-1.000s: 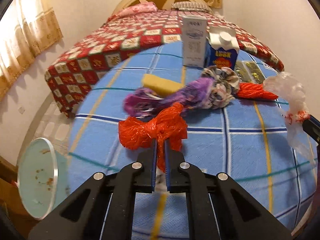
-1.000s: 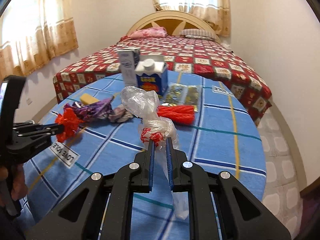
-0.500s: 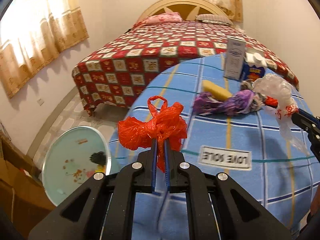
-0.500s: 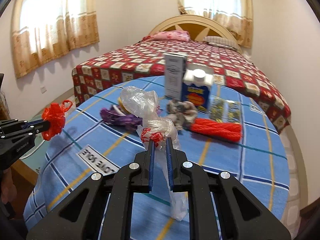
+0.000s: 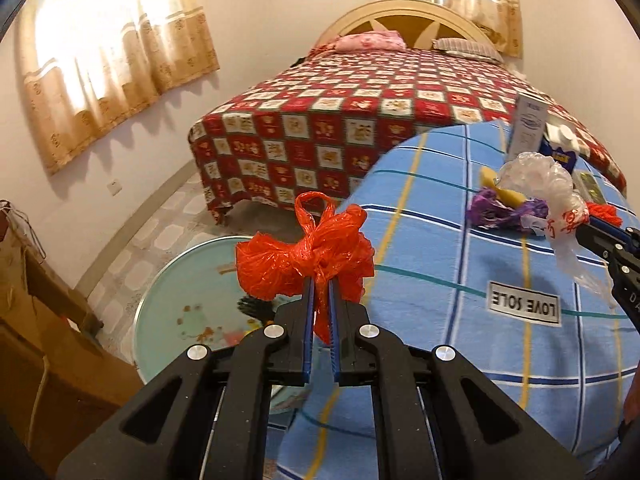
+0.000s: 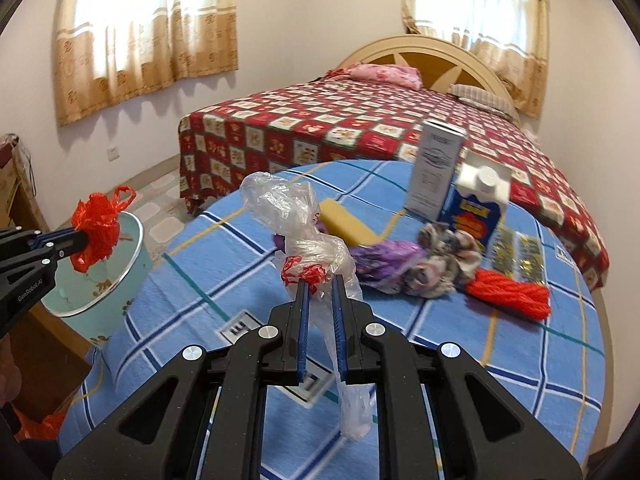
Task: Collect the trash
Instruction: 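Carry the clear bag and red bag over the bin with both tools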
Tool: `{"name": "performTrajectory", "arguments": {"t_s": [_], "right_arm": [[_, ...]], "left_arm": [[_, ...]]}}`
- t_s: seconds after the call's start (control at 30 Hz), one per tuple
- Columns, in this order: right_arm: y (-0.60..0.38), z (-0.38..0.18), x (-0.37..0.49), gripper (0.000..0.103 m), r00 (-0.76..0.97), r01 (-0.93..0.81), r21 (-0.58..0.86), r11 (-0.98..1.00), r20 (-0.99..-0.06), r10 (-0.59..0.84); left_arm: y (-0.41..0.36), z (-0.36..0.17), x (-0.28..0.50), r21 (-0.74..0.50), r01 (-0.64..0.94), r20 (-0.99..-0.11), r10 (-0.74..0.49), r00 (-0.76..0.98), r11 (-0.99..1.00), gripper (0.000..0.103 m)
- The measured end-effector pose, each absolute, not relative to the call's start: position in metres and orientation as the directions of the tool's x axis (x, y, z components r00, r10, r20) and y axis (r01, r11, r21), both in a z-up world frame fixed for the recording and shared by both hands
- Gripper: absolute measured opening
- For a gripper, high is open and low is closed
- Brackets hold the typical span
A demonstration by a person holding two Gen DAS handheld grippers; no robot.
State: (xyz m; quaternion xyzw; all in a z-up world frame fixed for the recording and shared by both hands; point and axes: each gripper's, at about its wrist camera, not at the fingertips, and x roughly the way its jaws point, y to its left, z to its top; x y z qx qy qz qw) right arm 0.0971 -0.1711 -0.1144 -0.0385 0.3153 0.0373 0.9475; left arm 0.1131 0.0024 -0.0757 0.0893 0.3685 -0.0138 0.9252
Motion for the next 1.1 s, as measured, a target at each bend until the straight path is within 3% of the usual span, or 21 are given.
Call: {"name": "performTrajectory", "arguments": {"t_s": [1.1], "right_arm": [[-0.067,-0.105,0.133,0.012,0.785,-0.273,-0.122,0.954,-0.602,0.148]], "left_arm": [[0.087,-0.068,0.108,0.198,-0.07,-0.655,0.185,0.733,0.978,0.006]]}}
